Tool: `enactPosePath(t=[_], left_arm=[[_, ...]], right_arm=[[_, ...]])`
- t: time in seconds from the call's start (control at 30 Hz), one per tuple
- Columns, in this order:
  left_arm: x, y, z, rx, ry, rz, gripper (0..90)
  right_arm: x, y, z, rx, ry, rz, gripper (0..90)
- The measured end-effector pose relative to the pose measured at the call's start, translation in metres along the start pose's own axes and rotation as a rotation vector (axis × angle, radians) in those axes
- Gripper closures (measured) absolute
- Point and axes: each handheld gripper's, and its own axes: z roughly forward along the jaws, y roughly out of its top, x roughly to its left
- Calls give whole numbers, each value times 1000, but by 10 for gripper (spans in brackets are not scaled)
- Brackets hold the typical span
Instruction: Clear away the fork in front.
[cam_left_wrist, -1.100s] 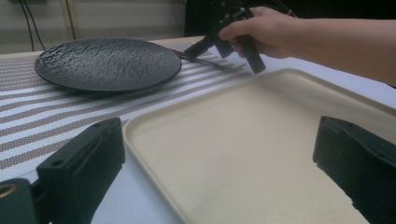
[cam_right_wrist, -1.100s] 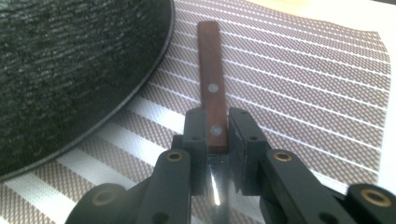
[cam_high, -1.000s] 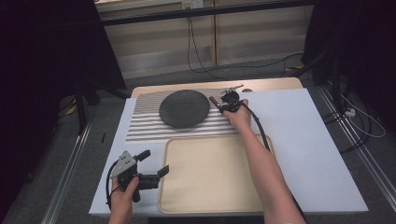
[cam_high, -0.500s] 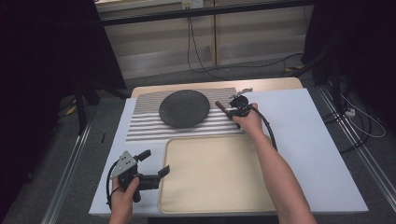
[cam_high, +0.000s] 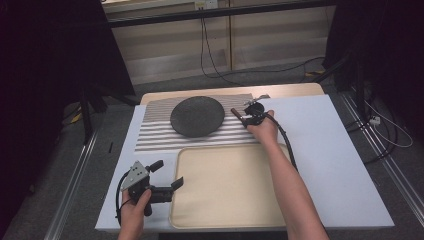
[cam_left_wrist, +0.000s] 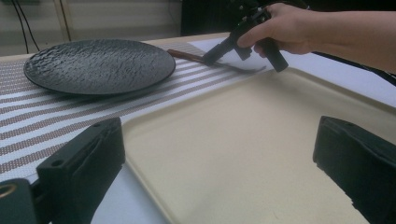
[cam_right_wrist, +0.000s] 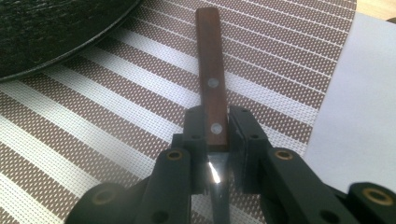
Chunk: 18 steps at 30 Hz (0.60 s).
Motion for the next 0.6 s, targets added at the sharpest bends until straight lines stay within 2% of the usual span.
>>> enactPosePath(t=[0.2, 0.27, 0.4, 0.6], left_arm=[[1, 0, 0, -12, 3, -11, 25], [1, 0, 0, -5, 2, -8, 25], [2, 0, 0, -8, 4, -13, 25], [2, 0, 1, -7, 5, -13, 26]], right_arm=[[1, 0, 0, -3, -5, -18, 784], [-2, 0, -1, -3, 18, 22, 784], [-1, 2, -1, -5, 12, 7, 784], [-7, 5, -8, -46, 27, 26, 785]])
